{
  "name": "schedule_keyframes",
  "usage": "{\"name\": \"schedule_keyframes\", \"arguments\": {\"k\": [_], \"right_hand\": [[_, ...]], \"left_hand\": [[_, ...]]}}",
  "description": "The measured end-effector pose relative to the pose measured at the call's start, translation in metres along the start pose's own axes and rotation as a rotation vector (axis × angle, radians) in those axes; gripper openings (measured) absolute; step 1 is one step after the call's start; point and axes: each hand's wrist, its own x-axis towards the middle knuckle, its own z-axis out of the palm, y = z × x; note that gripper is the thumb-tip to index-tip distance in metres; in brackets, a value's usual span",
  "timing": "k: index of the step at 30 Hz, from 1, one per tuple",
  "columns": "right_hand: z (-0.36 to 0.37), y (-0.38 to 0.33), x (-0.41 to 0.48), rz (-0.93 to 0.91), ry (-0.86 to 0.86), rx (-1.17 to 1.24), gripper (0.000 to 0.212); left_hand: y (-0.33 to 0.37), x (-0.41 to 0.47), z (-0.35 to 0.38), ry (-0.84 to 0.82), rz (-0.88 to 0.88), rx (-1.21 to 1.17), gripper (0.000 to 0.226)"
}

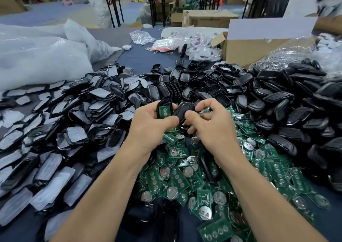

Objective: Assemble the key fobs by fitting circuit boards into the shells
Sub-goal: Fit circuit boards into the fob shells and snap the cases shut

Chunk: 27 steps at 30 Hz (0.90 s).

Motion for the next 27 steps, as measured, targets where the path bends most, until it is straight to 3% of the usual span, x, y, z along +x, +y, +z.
{"name": "schedule_keyframes", "arguments": {"k": [4, 8, 13, 18, 24, 27], "right_hand": [[0.008, -0.006, -0.007, -0.015, 0.039, 0.027, 0.013], [0.018, -0.008, -0.011, 0.13, 0.001, 0.247, 0.017], [0.018, -0.014, -0.011, 0.314, 0.029, 0.545, 0.018], [0.02, -0.014, -0.009, 0.327, 0.046, 0.629, 0.024], [0.01, -0.016, -0.004, 0.392, -0.187, 0.796, 0.031], [0.0, -0.016, 0.0, 0.446, -0.291, 0.899, 0.032]], "left_hand": [[-0.002, -0.002, 0.006, 0.144, 0.185, 0.252, 0.032], [-0.001, -0.006, 0.007, 0.125, 0.307, 0.438, 0.032], [-0.002, -0.004, 0.011, 0.032, 0.318, 0.381, 0.03], [-0.003, -0.004, 0.013, -0.027, 0.303, 0.351, 0.026], [0.003, -0.005, 0.009, -0.056, 0.309, 0.268, 0.033], [0.005, -0.006, 0.008, -0.02, 0.253, 0.076, 0.03]]}}
